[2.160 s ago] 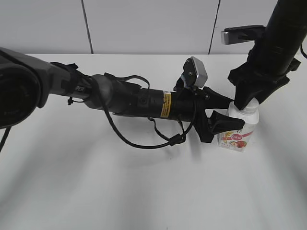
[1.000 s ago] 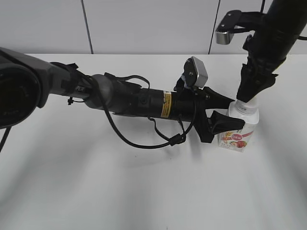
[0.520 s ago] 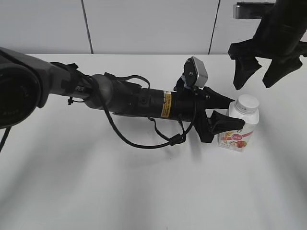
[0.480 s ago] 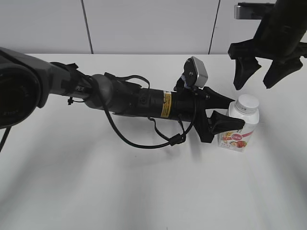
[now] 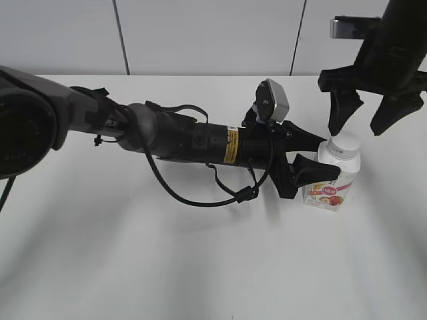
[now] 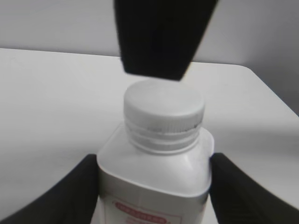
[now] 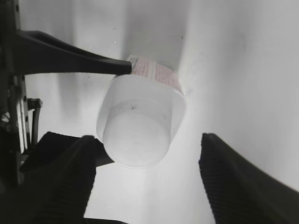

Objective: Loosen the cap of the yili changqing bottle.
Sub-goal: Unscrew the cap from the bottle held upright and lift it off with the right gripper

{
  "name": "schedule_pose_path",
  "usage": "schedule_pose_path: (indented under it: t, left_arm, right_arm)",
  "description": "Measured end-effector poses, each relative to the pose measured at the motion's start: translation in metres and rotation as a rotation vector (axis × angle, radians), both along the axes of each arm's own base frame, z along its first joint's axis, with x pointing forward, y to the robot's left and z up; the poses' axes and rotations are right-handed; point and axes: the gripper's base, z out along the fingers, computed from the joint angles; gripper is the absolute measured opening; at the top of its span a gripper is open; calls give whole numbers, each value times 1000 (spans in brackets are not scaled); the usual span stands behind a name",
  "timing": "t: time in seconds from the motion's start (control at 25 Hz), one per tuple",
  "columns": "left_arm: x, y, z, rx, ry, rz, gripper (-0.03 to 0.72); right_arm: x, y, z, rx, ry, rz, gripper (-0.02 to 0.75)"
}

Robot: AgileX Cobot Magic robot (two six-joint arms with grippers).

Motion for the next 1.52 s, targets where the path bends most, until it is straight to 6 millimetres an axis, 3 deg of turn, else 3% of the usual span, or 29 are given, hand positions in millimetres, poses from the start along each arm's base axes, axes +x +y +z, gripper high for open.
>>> schedule_pose_path:
  t: [0.2, 0.6, 0.96, 1.16, 1.32, 1.52]
  left_arm:
    - [0, 0, 0, 0, 0, 0, 440]
    - [0, 0, 0, 0, 0, 0, 440]
    - [0, 0, 0, 0, 0, 0, 440]
    - [0, 0, 0, 0, 0, 0, 440]
    - [0, 0, 0, 0, 0, 0, 440]
    - [0, 0, 0, 1, 0, 0, 440]
  right_arm:
    - [-6, 1, -11, 15, 41, -9, 546]
    - [0, 4, -26, 36, 42, -25, 541]
    - [1, 3, -26, 24, 29, -20, 403]
    - [1, 2, -26, 11, 22, 0, 396]
    - [1, 3, -26, 9, -16, 284, 396]
    - [1, 4, -26, -15, -123, 1015, 396]
